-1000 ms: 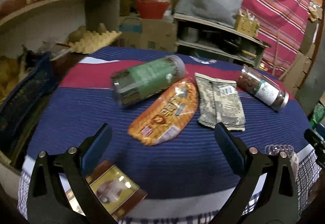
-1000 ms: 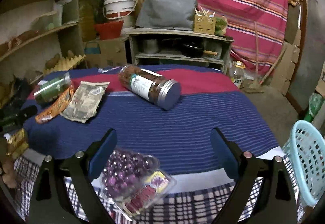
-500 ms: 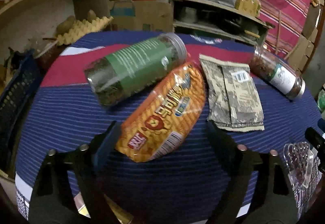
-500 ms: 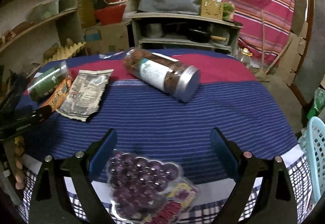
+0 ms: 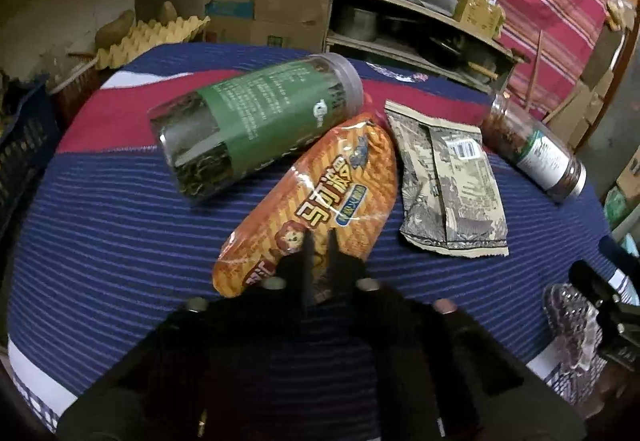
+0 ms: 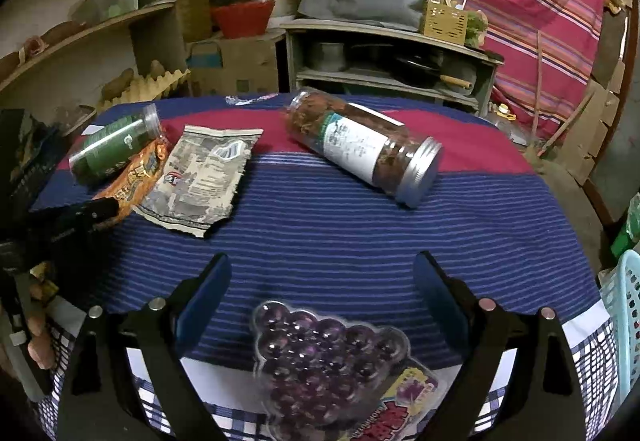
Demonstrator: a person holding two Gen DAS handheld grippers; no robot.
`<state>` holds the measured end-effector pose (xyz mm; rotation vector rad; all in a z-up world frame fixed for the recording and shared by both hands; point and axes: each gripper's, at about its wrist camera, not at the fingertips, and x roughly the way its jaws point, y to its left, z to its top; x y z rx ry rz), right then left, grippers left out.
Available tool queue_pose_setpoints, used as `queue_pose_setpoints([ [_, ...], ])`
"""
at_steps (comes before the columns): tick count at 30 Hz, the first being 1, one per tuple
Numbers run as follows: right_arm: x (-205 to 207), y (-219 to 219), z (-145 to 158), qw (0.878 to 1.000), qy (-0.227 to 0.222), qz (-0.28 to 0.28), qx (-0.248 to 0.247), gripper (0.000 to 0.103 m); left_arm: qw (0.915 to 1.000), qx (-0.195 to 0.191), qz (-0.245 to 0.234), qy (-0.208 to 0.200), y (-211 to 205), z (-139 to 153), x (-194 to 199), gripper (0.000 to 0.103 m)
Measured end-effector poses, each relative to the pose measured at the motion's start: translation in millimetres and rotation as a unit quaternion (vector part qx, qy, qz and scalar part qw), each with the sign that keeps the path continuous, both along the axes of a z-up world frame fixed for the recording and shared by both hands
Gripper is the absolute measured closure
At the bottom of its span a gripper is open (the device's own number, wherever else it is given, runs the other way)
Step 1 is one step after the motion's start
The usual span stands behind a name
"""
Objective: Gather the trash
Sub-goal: 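Grasp the orange snack bag with left tool while right tool grasps the foil packet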
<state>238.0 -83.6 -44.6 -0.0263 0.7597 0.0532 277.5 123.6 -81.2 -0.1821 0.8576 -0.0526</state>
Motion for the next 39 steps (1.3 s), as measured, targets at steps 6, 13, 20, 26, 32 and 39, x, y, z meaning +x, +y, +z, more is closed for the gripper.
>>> queue_pose_setpoints([
  [6, 10, 13, 3, 1.000, 0.000, 0.009, 0.010, 0.013, 0.9996, 0.011, 0.006, -0.024, 0, 6, -8, 0.103],
  [13, 35, 44, 3, 0.999, 0.011, 0.032, 0.015, 0.014, 0.9974, 0.032, 0.031, -0.057, 7, 18, -20, 0.103],
  [20, 72, 62, -24, 0.995, 0.085, 0.037, 0.037, 0.040, 0.9974, 0.027, 0.038, -0.056, 15, 16, -20, 0.103],
  [26, 70, 68, -26, 0.996, 0.073, 0.038, 0.022, 0.074, 0.9978, 0.020, 0.042, -0.049, 18, 14, -18, 0.103],
  [32, 62, 60, -25, 0.997, 0.058, 0.041, 0.033, 0.098, 0.9969, 0.026, 0.043, -0.061, 16, 17, -23, 0.042],
  [39, 47, 23, 0, 0.999, 0.018, 0.018, 0.042, 0.101, 0.9988, 0.032, 0.024, -0.030, 10, 9, -13, 0.026],
])
